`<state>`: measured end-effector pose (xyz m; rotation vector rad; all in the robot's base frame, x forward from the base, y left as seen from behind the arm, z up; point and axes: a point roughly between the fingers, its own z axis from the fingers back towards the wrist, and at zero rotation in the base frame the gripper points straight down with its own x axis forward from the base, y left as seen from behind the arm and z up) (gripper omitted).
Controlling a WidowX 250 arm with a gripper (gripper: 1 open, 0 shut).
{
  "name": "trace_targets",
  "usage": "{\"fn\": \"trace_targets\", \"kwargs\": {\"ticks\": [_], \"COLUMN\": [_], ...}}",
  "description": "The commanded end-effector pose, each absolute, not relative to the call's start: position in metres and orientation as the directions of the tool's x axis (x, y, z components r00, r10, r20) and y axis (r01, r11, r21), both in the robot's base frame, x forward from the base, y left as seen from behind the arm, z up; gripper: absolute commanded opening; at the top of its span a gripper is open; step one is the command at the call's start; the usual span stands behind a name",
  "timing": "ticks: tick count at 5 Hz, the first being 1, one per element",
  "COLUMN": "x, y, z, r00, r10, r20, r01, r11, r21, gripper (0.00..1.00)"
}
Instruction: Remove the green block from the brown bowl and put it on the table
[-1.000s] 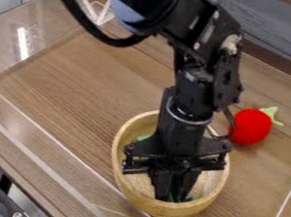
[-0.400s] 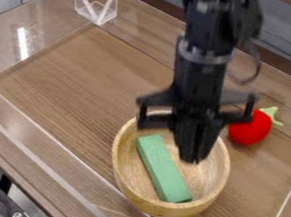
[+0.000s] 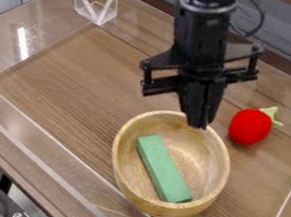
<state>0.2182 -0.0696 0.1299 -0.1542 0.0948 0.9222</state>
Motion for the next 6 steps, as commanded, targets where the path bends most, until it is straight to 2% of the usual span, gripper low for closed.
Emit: {"fn": "trace_targets", "kwargs": {"ticks": [1,4,6], "x": [0.21,0.222,0.203], "y": [-0.075,-0.061,-0.061], "z": [0.131,0.126,0.127], "r00": [0.568,0.601,0.493], "r10": [0.814,0.792,0.864], "r20": [-0.122,-0.111,-0.105], "r01": [-0.823,-0.799,-0.869], "r11": [0.557,0.592,0.484], "r21": [-0.111,-0.102,-0.097], "gripper": [0.0,0.0,0.0]}}
